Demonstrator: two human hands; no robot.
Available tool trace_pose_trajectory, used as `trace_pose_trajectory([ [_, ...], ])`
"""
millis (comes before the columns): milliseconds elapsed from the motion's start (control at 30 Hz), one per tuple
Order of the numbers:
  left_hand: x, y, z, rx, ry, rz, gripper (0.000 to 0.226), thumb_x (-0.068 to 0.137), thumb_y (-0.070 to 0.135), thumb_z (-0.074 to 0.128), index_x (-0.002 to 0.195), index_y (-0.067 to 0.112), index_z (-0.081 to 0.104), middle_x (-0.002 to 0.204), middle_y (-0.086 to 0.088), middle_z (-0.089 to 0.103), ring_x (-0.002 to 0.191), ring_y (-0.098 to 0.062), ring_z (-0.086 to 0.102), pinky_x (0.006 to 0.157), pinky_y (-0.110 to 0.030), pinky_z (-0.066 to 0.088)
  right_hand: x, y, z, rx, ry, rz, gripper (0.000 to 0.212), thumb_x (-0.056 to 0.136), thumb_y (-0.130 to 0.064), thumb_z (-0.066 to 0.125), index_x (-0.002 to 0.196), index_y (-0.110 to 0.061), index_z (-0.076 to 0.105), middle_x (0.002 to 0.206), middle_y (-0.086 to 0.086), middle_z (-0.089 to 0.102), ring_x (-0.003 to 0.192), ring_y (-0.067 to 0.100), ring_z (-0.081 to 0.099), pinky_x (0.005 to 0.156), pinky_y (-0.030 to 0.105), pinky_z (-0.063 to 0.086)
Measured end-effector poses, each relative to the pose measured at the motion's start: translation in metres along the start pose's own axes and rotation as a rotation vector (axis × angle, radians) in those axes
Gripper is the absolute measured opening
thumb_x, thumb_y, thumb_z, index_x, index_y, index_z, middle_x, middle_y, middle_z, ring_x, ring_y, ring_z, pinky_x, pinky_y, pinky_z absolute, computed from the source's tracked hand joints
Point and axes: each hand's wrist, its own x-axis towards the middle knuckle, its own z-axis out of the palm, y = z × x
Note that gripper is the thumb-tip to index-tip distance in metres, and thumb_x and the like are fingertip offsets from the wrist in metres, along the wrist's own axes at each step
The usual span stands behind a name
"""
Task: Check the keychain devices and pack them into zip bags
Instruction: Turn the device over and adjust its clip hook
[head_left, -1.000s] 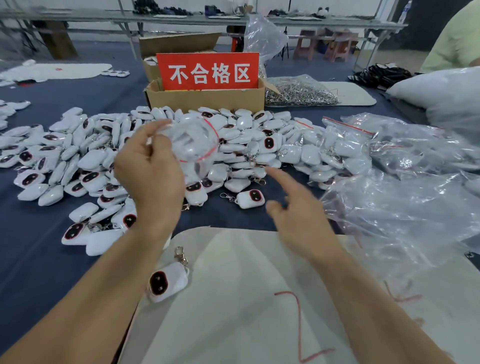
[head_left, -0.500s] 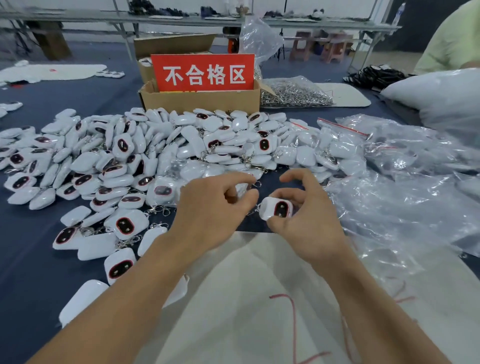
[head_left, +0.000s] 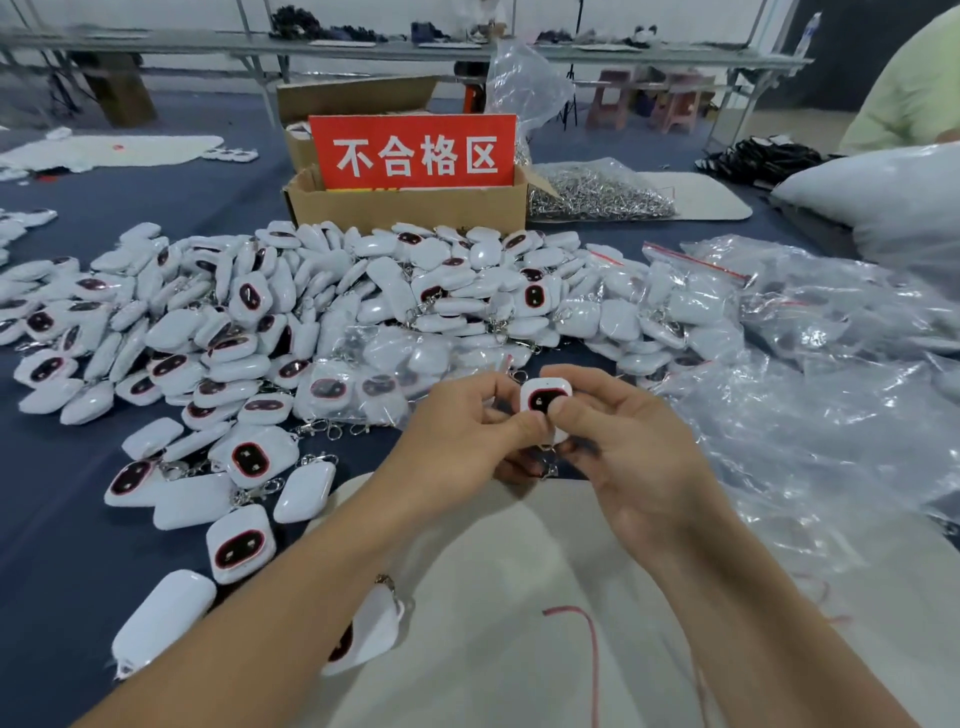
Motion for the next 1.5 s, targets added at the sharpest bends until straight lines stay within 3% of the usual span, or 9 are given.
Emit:
trace_pose_trajectory([
  [100,0.001,-0.002,-0.005,0.092,0.046,0.048,0.020,0.077,0.027,0.082,0.095,0.022,0.075,0.083,-0.009,0.079,0.083,-0.033,0.078,0.081,-0.043,0.061,0.000,-0.001,0.001,-0.092,0.038,-0.029,0.027,0.093,0.009,0.063,0.096,-0.014,0.077,0.085,0.005,0.079,0.072,0.013,0.067,0.073,0.027,0.050],
  [233,0.000,-0.001,-0.005,-0.020,0.010,0.070,0.027,0.084,0.012,0.078,0.105,0.029,0.080,0.086,-0.006,0.080,0.080,-0.017,0.075,0.072,-0.031,0.063,0.000,0.000,-0.002,-0.124,0.035,-0.026,0.030,0.093,0.010,0.063,0.091,-0.015,0.078,0.087,0.009,0.080,0.076,0.017,0.072,0.073,0.025,0.056],
  [367,-0.004,0.001,-0.003,-0.045,-0.014,0.081,0.034,0.086,0.000,0.075,0.099,0.030,0.083,0.080,-0.012,0.078,0.071,-0.015,0.072,0.068,-0.025,0.060,-0.001,0.000,-0.001,-0.173,0.079,-0.038,0.031,0.089,0.011,0.065,0.085,-0.016,0.079,0.084,0.009,0.080,0.072,0.018,0.072,0.081,0.040,0.058],
  [467,-0.005,0.001,-0.003,-0.029,0.003,0.070,0.027,0.082,0.007,0.076,0.093,0.030,0.084,0.081,-0.011,0.079,0.072,-0.015,0.072,0.069,-0.026,0.060,-0.001,0.000,-0.002,-0.188,0.069,-0.035,0.031,0.088,0.010,0.067,0.083,-0.018,0.079,0.082,0.006,0.080,0.068,0.013,0.072,0.076,0.031,0.059],
  [767,-0.002,0.001,-0.008,-0.030,0.154,0.022,0.029,0.061,0.038,0.084,0.088,0.027,0.085,0.084,-0.021,0.077,0.067,-0.024,0.069,0.075,-0.045,0.066,-0.001,0.004,0.001,-0.243,-0.090,-0.097,0.041,0.084,0.018,0.063,0.103,-0.016,0.077,0.093,0.006,0.081,0.088,0.024,0.078,0.082,0.026,0.061],
  [1033,-0.002,-0.002,-0.008,-0.060,0.071,0.025,0.019,0.087,0.004,0.078,0.093,0.021,0.083,0.086,-0.019,0.078,0.073,-0.028,0.074,0.074,-0.044,0.066,0.001,0.007,0.005,-0.284,0.014,-0.144,0.045,0.076,0.022,0.068,0.092,-0.020,0.077,0.083,0.002,0.080,0.073,0.011,0.073,0.068,0.021,0.058],
  [1267,-0.001,0.002,-0.006,-0.072,0.153,0.038,0.014,0.081,0.013,0.082,0.092,0.022,0.082,0.083,-0.022,0.077,0.081,-0.049,0.074,0.075,-0.052,0.065,0.002,0.010,0.006,-0.347,0.062,-0.236,0.037,0.084,0.008,0.074,0.101,-0.025,0.074,0.090,-0.009,0.081,0.082,0.005,0.076,0.075,0.022,0.060],
  [1367,0.000,0.001,-0.005,-0.014,0.279,0.062,0.008,0.080,0.017,0.083,0.084,0.023,0.080,0.073,-0.014,0.077,0.069,-0.039,0.076,0.067,-0.048,0.065,0.000,0.016,0.010,-0.464,0.079,-0.334,0.040,0.087,-0.003,0.075,0.115,-0.030,0.071,0.101,-0.022,0.078,0.094,-0.004,0.073,0.081,0.017,0.059],
  [1500,-0.001,0.001,-0.004,0.054,0.293,0.127,0.011,0.088,0.025,0.081,0.078,0.023,0.080,0.065,-0.007,0.075,0.057,-0.025,0.072,0.059,-0.038,0.063,-0.001,0.019,0.012,-0.674,0.058,-0.394,0.045,0.084,-0.003,0.069,0.099,-0.045,0.069,0.092,-0.016,0.076,0.085,0.006,0.071,0.078,0.025,0.058],
])
